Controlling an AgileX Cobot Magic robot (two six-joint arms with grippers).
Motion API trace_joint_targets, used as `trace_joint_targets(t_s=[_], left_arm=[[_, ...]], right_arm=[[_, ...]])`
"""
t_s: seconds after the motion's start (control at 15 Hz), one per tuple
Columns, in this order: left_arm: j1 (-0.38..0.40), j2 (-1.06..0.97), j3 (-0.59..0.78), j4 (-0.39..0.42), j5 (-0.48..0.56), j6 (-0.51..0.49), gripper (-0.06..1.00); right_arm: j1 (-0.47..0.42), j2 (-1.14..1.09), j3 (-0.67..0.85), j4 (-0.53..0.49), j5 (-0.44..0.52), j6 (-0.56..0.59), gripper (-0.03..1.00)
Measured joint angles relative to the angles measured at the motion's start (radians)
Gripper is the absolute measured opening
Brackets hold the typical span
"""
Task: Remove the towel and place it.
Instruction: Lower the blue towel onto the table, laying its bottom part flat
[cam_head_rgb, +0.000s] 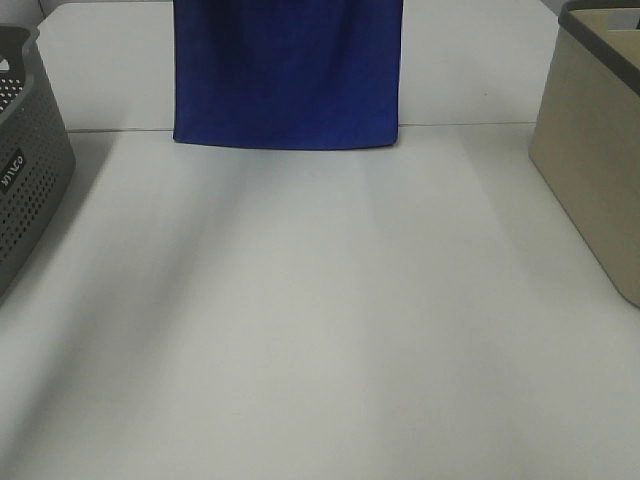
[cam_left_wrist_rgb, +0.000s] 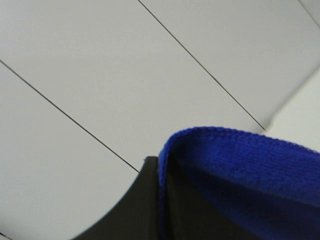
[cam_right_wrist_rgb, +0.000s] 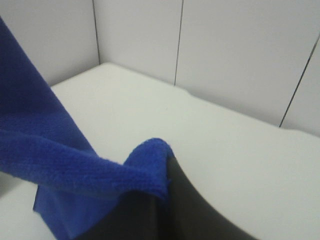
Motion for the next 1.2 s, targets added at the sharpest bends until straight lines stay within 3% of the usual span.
trace_joint_targets(t_s=[0.07, 0.13, 0.27, 0.33, 0.4, 0.47, 0.53, 0.93, 1.13, 1.2], left_arm=[[-0.008, -0.008, 0.0, 0.0, 0.135, -0.008, 0.0], [-0.012, -0.011, 0.0, 0.0, 0.183, -0.014, 0.0], [-0.017, -0.026, 0.0, 0.0, 0.393, -0.054, 0.0], [-0.026, -0.05, 0.0, -0.005, 0.583, -0.1, 0.0], [-0.031, -0.065, 0.0, -0.016, 0.666, -0.124, 0.0], [-0.039, -0.075, 0.0, -0.028, 0.737, -0.149, 0.0], [-0.042, -0.077, 0.0, -0.035, 0.751, -0.161, 0.0], [-0.052, -0.13, 0.007, -0.157, 0.774, -0.461, 0.0], [-0.052, -0.24, 0.153, -0.194, 0.773, -0.548, 0.0], [-0.053, -0.302, 0.271, -0.206, 0.773, -0.571, 0.0]], right_arm=[[-0.014, 0.0, 0.0, -0.008, 0.083, 0.0, 0.02], [-0.023, 0.0, 0.0, -0.01, 0.126, 0.0, 0.02], [-0.045, -0.002, 0.0, -0.018, 0.284, 0.0, 0.02], [-0.045, -0.005, 0.0, -0.022, 0.464, 0.001, 0.02], [-0.043, -0.005, 0.0, -0.022, 0.551, 0.001, 0.02], [-0.043, -0.005, 0.0, -0.022, 0.57, 0.001, 0.02], [-0.043, -0.005, 0.0, -0.023, 0.593, 0.013, 0.02], [-0.043, -0.1, 0.076, -0.103, 0.601, 0.128, 0.02], [-0.043, -0.208, 0.211, -0.107, 0.601, 0.129, 0.02], [-0.043, -0.243, 0.272, -0.108, 0.601, 0.129, 0.02]])
